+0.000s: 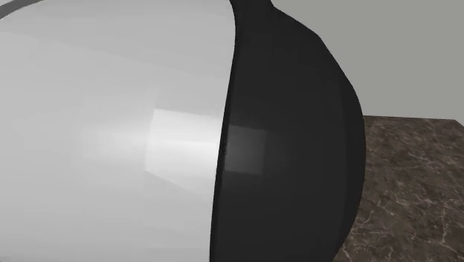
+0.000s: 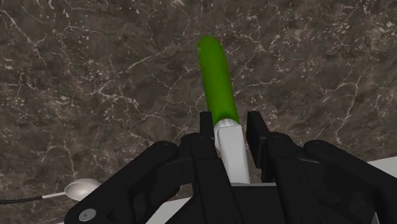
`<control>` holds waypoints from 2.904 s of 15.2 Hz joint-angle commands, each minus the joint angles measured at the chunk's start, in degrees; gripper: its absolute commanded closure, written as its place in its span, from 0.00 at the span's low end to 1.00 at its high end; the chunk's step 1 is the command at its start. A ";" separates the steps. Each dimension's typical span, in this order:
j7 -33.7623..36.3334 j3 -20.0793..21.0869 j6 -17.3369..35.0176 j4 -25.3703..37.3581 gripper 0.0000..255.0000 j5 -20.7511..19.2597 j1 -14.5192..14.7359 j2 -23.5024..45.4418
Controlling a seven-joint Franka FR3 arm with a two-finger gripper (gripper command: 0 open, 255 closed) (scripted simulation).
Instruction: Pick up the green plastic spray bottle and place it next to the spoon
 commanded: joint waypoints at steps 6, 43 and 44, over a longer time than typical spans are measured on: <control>5.66 2.69 -0.93 -8.99 1.00 1.35 2.95 -10.28; 51.79 31.15 -22.73 4.91 1.00 3.21 19.76 -20.36; 53.79 32.59 -23.57 6.80 1.00 2.25 20.37 -18.99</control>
